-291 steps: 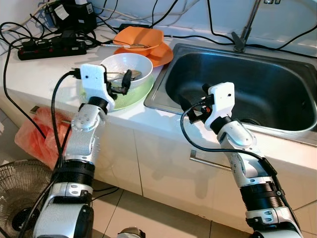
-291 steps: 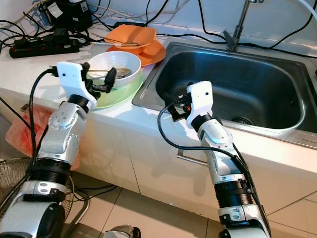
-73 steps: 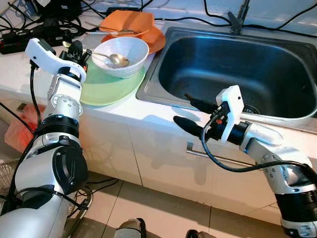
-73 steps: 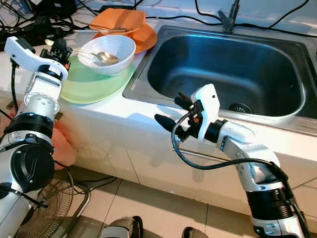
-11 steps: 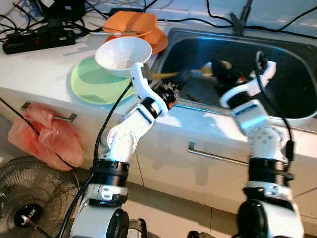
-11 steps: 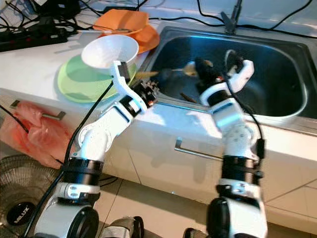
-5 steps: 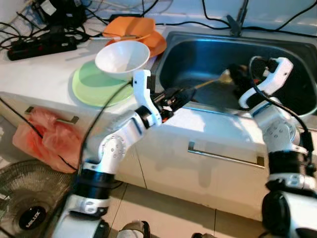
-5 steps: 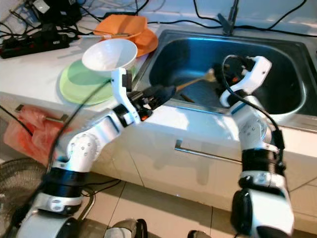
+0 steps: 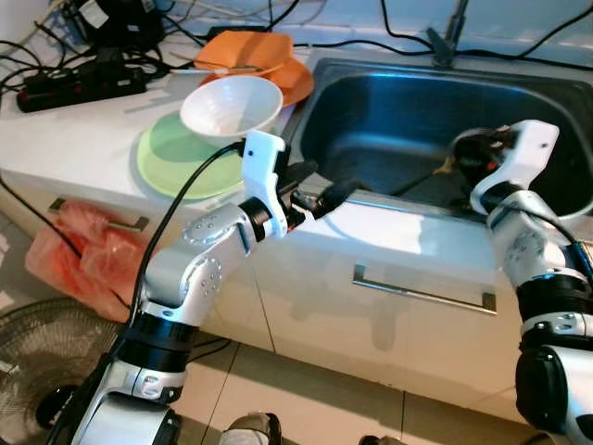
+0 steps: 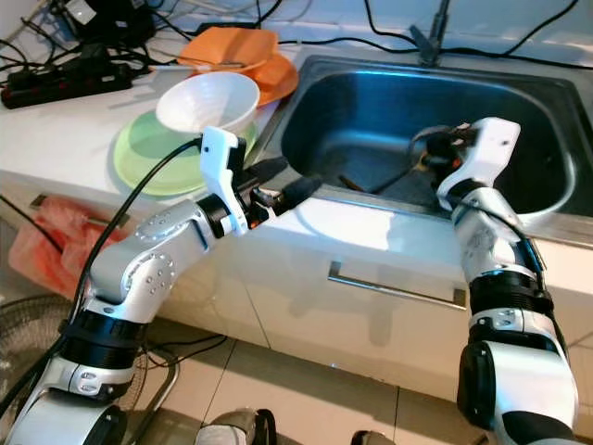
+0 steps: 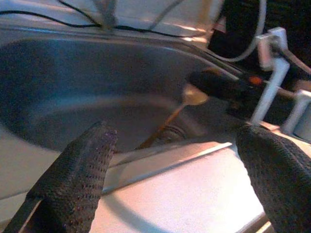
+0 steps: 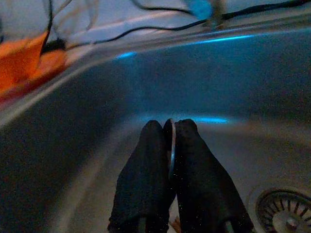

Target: Kitchen organization

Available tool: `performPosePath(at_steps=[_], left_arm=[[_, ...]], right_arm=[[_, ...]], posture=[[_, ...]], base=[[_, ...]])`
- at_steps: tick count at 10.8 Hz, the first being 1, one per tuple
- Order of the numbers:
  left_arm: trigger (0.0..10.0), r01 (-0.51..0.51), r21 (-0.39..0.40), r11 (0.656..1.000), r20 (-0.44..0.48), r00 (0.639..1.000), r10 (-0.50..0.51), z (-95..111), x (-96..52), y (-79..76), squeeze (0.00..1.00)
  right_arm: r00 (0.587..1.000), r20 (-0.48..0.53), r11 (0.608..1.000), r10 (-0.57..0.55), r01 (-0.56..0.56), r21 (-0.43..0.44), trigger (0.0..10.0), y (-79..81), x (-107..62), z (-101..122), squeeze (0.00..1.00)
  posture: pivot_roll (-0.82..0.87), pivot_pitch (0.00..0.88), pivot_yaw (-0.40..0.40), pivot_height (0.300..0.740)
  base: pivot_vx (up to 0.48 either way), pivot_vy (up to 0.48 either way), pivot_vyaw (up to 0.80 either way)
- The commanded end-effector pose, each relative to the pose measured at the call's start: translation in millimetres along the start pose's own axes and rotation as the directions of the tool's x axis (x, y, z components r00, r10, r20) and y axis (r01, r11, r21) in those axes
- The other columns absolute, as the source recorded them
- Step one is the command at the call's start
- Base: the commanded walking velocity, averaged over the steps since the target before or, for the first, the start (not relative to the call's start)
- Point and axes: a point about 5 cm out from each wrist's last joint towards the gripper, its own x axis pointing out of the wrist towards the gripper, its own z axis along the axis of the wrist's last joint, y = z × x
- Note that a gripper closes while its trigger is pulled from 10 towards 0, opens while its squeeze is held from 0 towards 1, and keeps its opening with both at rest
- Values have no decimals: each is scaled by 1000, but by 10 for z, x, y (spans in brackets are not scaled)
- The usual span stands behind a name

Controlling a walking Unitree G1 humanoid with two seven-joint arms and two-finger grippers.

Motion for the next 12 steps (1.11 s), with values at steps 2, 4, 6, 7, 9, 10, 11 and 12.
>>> performPosePath(at_steps=[2, 4, 6, 7, 9, 10, 11, 12], left_arm=[[10000, 60, 73, 995, -36, 998, -58, -73, -17, -46, 1000], [10000, 71, 122, 990, -41, 997, -66, -98, 2, -43, 1000], [10000, 92, 144, 985, -48, 995, -86, -106, 10, -56, 1000], [10000, 102, 157, 982, -55, 994, -94, -115, 3, -46, 1000], [10000, 102, 164, 981, -61, 994, -93, -126, -9, -15, 1000], [10000, 103, 166, 981, -63, 994, -93, -131, -11, -8, 1000], [10000, 103, 168, 980, -66, 993, -93, -137, -10, 0, 1000], [10000, 103, 170, 980, -66, 993, -93, -140, -9, 3, 1000]], right_arm=[[998, -61, 990, 32, -41, -138, 7686, -3, 2, -94, 0], [993, -109, 977, 50, -72, -202, 10000, -35, -9, -181, 0], [986, -157, 962, 61, -100, -254, 10000, -55, -26, -254, 0], [979, -186, 958, 86, -132, -253, 10000, -42, -30, -309, 514], [974, -198, 956, 113, -161, -246, 10000, 13, -21, -357, 1000], [972, -200, 956, 121, -168, -240, 10000, 25, -18, -370, 1000], [972, -201, 956, 125, -172, -238, 10000, 28, -18, -380, 1000], [972, -197, 957, 126, -171, -235, 10000, 28, -20, -380, 1000]], posture=[[153, 100, 101, 740], [140, 101, 98, 740], [142, 101, 95, 740], [146, 102, 94, 740], [150, 103, 93, 740], [152, 102, 94, 740], [152, 102, 95, 740], [152, 102, 95, 740]], base=[[0, 0, 0], [0, 0, 0], [0, 0, 0], [0, 0, 0], [0, 0, 0], [0, 0, 0], [0, 0, 0], [0, 0, 0]])
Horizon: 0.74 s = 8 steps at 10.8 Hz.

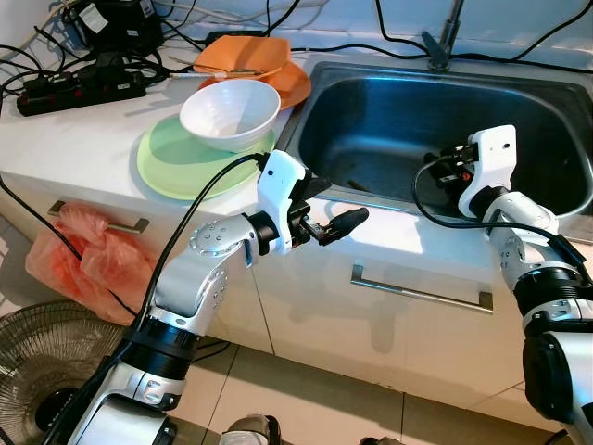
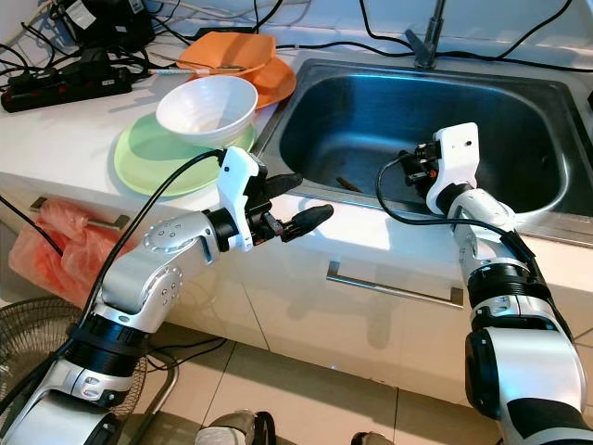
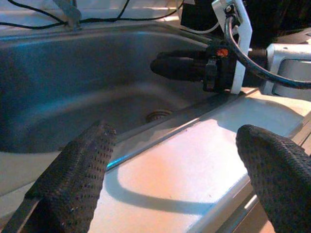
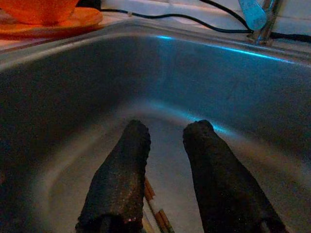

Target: Kitchen organization

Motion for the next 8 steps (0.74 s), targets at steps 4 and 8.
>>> performPosePath(at_steps=[4, 8], left_arm=[[10000, -105, 39, 994, 65, 993, 102, 146, -13, 169, 1000], [10000, -455, 171, 874, 138, 889, 436, 219, -267, 625, 1000]], right_arm=[[998, 26, 992, 59, -61, 113, 10000, 190, 38, -54, 1000], [948, 293, 938, 127, -210, 274, 10000, 770, 19, 428, 1000]], posture=[[145, 101, 95, 740], [161, 77, 76, 740]], base=[[0, 0, 0], [0, 0, 0]])
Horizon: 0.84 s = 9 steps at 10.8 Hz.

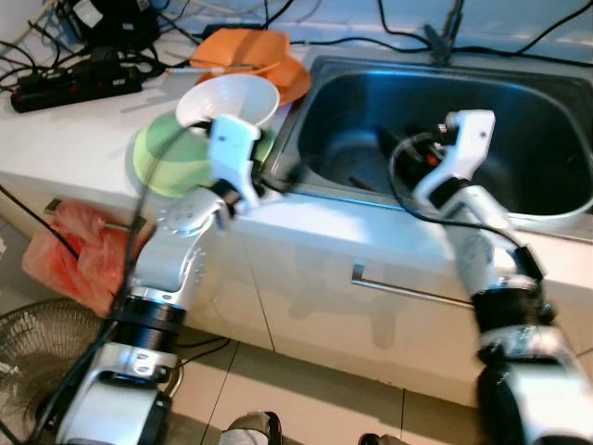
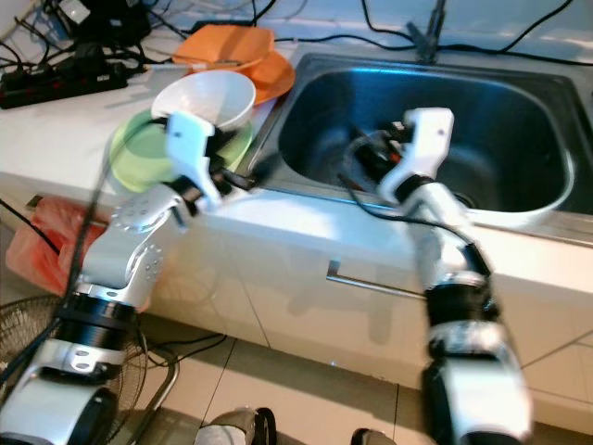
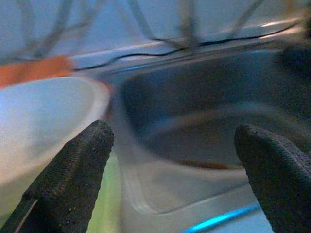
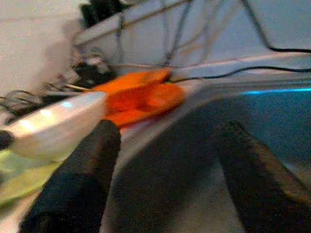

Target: Kitchen organization

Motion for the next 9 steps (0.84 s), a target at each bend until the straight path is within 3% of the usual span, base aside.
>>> performPosePath(at_steps=[1, 2, 3, 4, 5, 8, 9], left_arm=[[10000, -59, 15, 998, 6, 998, 59, 6, 0, 68, 1000], [10000, -116, 16, 993, 24, 993, 115, 26, 12, 147, 1000], [10000, -147, 8, 989, 44, 988, 146, 71, 28, 206, 863], [10000, -181, -23, 983, 97, 978, 182, 158, 35, 266, 0], [10000, -200, -32, 979, 122, 972, 203, 196, 28, 294, 0], [10000, -304, -53, 951, 232, 923, 308, 395, -12, 386, 0], [10000, -320, -42, 946, 287, 903, 318, 527, -31, 389, 0]], right_arm=[[1000, 12, 1000, 11, -11, 21, 10000, 66, -13, 42, 1000], [999, 32, 999, 22, -23, 28, 10000, 159, -38, 72, 1000], [999, 49, 999, 5, -7, 50, 10000, 203, -52, 73, 1000], [998, 50, 995, -25, 20, 94, 10000, 250, -84, 62, 1000], [998, 49, 994, -35, 29, 103, 10000, 256, -95, 59, 949], [996, 74, 995, -57, 51, 83, 10000, 256, -165, 159, 455], [994, 94, 997, -50, 44, 60, 10000, 281, -163, 225, 0]], posture=[[164, 69, 75, 740], [164, 61, 74, 740], [164, 55, 74, 740], [165, 42, 80, 740], [158, 37, 83, 740], [148, 33, 81, 740], [147, 35, 79, 740]], base=[[0, 0, 0], [0, 0, 0], [0, 0, 0], [0, 0, -456], [0, 0, -800], [0, 0, 0], [0, 0, 0]])
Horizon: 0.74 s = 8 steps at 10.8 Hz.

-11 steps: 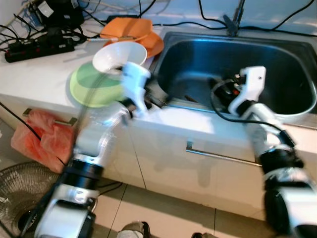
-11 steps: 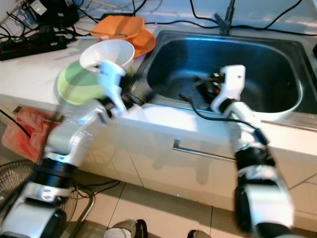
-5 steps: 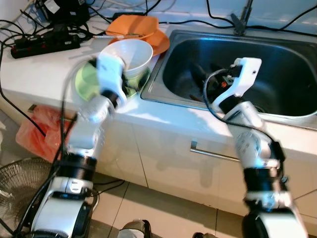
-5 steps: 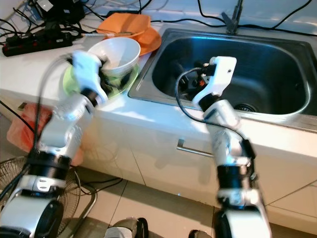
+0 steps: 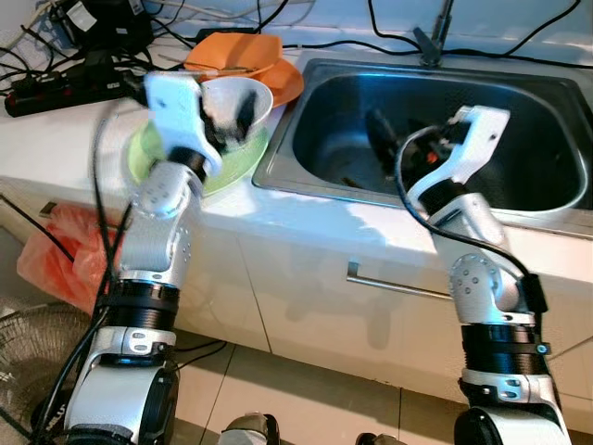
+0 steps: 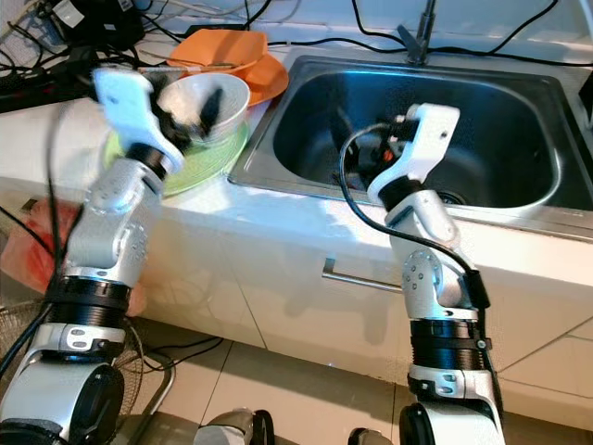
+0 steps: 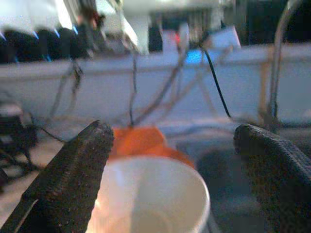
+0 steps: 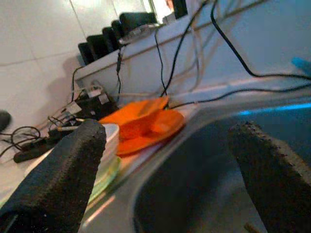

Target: Kitchen organization

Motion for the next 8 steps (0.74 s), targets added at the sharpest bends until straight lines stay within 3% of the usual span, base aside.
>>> performPosePath(at_steps=[1, 2, 8], left_arm=[[10000, -13, 16, 1000, 73, 997, 11, 197, 38, 8, 0], [10000, 1, 7, 1000, 85, 996, -1, 223, 36, -21, 0], [10000, 11, -43, 999, 49, 999, -9, 180, 25, -79, 0]], right_arm=[[999, 28, 999, 31, -30, -39, 10000, 95, 21, 104, 0], [999, 40, 998, 36, -33, -60, 10000, 112, 20, 134, 0], [999, 45, 997, 27, -24, -80, 10000, 130, 14, 151, 0]], posture=[[147, 39, 77, 740], [147, 40, 76, 740], [150, 50, 75, 740]], base=[[0, 0, 0], [0, 0, 0], [307, 0, 0]])
